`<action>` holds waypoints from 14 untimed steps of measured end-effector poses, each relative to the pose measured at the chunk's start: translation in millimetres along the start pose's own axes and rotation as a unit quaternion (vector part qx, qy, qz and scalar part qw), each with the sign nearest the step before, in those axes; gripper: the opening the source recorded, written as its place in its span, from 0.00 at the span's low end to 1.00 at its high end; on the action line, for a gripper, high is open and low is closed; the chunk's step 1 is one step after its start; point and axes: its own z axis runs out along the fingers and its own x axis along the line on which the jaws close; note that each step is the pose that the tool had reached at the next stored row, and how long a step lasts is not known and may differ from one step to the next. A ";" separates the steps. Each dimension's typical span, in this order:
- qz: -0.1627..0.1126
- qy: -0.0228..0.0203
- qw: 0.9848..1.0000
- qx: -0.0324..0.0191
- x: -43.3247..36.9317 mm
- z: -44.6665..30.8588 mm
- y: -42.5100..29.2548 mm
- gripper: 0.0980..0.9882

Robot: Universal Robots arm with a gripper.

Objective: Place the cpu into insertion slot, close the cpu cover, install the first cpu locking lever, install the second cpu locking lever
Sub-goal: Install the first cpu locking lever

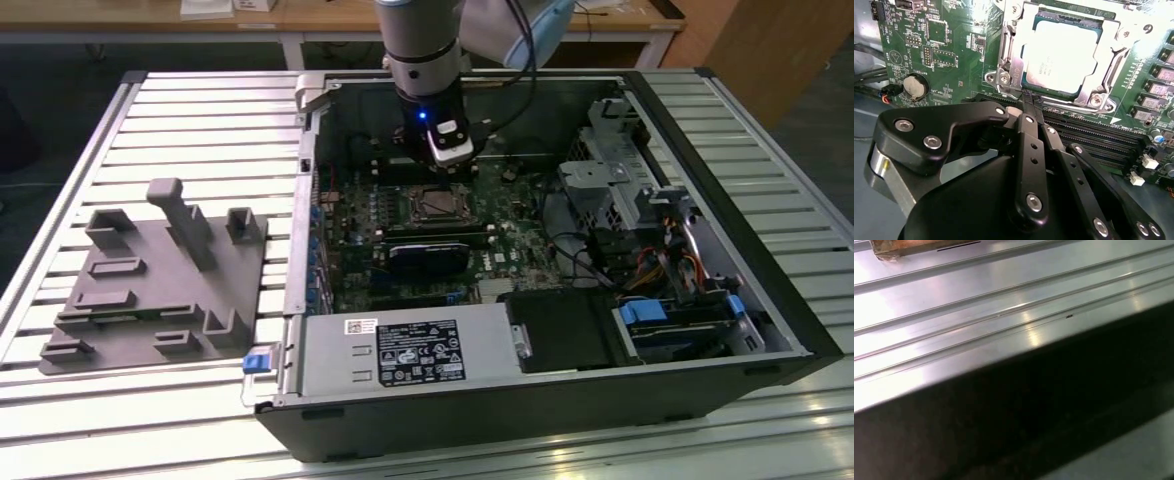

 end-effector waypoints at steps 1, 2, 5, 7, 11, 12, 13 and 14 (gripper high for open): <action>0.000 0.000 1.000 0.000 0.0 0.2 0.0 0.01; 0.000 0.000 1.000 0.000 0.1 0.5 -0.1 0.01; 0.000 0.000 1.000 0.000 0.2 1.2 -0.2 0.01; 0.000 0.000 1.000 0.000 0.2 1.5 -0.4 0.01; 0.000 0.000 1.000 0.000 -0.1 1.6 -1.0 0.01; 0.000 0.000 1.000 0.000 -0.3 1.6 -1.3 0.01; 0.000 0.000 1.000 0.000 -0.4 1.6 -1.6 0.01; 0.000 0.000 1.000 0.000 -0.6 1.6 -1.8 0.01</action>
